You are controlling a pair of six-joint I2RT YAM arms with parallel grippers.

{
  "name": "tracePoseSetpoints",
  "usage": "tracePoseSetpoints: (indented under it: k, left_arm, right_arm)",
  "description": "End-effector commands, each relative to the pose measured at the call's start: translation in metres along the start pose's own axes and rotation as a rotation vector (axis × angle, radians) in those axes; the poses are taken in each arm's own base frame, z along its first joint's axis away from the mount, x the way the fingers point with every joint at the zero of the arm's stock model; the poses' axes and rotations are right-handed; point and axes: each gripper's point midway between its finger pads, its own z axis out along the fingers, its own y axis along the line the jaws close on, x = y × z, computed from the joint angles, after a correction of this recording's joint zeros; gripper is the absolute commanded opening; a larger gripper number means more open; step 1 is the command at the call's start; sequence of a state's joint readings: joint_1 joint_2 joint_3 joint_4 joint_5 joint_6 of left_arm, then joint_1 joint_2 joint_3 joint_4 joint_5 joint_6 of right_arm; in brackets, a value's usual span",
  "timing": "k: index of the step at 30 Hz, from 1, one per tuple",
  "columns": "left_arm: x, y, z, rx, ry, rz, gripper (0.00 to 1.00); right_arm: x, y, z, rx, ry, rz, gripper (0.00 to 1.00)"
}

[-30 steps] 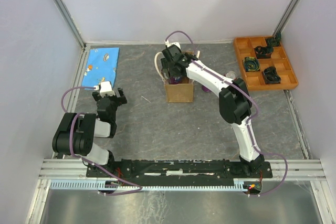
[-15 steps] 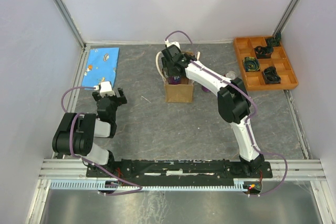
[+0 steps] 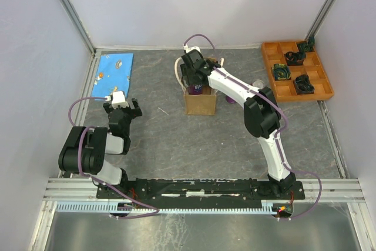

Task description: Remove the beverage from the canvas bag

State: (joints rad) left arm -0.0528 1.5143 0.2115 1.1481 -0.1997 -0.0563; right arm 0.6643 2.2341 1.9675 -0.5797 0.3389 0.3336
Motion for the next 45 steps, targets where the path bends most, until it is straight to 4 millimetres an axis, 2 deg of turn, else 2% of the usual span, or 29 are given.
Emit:
tracePoseSetpoints:
  k: [1,8,15,21,24,28,32,37,41,45]
  left_arm:
    - [-0.016,-0.001,0.006,0.001,-0.053,0.030,0.99]
    - [-0.016,-0.001,0.006,0.001,-0.053,0.030,0.99]
    - [-0.015,-0.001,0.006,0.001,-0.052,0.031,0.99]
    - [-0.015,-0.001,0.006,0.002,-0.052,0.031,0.99]
    - [-0.015,-0.001,0.006,0.001,-0.052,0.031,0.99]
    - [-0.016,-0.001,0.006,0.001,-0.053,0.030,0.99]
    - [-0.016,-0.001,0.006,0.002,-0.053,0.030,0.99]
    - [-0.016,-0.001,0.006,0.000,-0.053,0.030,0.99]
    - [-0.016,-0.001,0.006,0.001,-0.053,0.030,0.99]
    - [-0.015,0.000,0.006,0.000,-0.053,0.030,0.99]
  right_arm:
    - [-0.093,0.003,-0.058,-0.082,-0.249,0.056,0.00]
    - [-0.146,-0.005,-0.119,-0.115,-0.407,0.079,0.00]
    - [-0.183,-0.019,-0.200,-0.168,-0.556,0.094,0.00]
    - [-0.197,-0.038,-0.269,-0.163,-0.677,0.081,0.00]
    - [-0.199,-0.061,-0.306,-0.111,-0.733,0.082,0.00]
    - [-0.189,-0.096,-0.338,-0.001,-0.767,0.090,0.00]
    - [-0.165,-0.130,-0.348,0.140,-0.736,0.102,0.00]
    - [-0.120,-0.150,-0.338,0.217,-0.637,0.098,0.00]
    - [-0.077,-0.153,-0.312,0.243,-0.515,0.093,0.00]
    - [-0.037,-0.141,-0.286,0.186,-0.402,0.112,0.00]
